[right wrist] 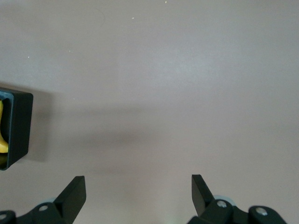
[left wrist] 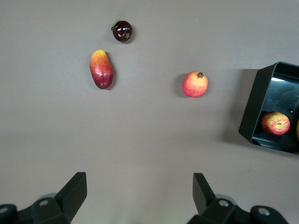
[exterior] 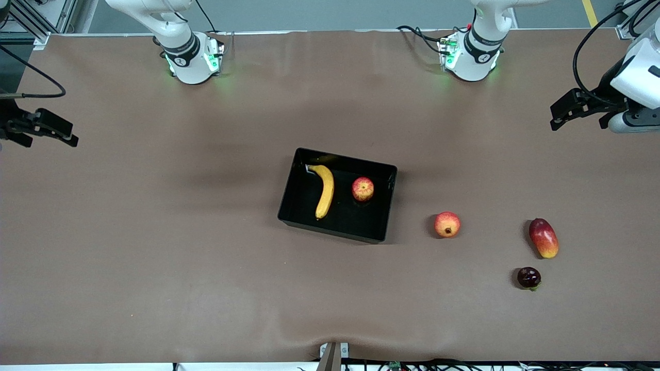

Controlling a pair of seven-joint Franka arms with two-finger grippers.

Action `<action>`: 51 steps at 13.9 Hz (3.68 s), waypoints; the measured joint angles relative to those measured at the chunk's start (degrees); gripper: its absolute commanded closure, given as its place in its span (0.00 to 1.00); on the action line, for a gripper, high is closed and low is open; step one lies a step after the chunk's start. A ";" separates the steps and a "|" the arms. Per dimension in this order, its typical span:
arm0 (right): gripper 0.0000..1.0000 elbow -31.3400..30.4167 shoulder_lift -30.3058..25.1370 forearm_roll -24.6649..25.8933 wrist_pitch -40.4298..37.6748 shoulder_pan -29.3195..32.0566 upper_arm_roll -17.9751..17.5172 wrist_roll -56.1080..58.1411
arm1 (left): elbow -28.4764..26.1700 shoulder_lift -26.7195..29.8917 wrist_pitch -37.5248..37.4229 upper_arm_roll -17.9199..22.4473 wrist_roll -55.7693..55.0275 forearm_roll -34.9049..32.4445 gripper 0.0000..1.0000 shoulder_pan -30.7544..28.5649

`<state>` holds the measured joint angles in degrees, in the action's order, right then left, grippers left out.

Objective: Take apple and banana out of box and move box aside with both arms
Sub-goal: 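Reach the left gripper toward the apple inside the black tray, then lower the left gripper into the tray and grasp the red apple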

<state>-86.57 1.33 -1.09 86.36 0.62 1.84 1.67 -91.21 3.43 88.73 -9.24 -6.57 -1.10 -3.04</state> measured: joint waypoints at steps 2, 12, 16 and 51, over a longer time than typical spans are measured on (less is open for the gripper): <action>0.00 -0.01 -0.03 0.05 -0.08 0.06 0.08 0.00 | 0.07 0.00 0.00 -0.04 0.00 0.00 0.00 0.01; 0.00 -0.24 -0.03 0.06 -0.35 0.24 0.22 0.00 | 0.10 -1.96 -0.14 -3.82 -4.86 0.00 0.00 0.66; 0.00 -0.52 -0.02 0.06 -0.40 0.24 0.24 0.00 | 0.12 -3.72 -0.14 -5.81 -8.33 0.00 0.00 1.36; 0.00 -0.38 -0.03 0.20 -0.42 0.30 0.30 0.00 | 4.43 -43.13 28.25 -12.26 -56.79 -14.76 0.00 27.94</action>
<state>-86.96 1.31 -0.89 85.95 0.92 2.14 1.67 -86.78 -39.70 116.97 -21.50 -63.36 -15.86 24.90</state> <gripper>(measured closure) 0.000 0.000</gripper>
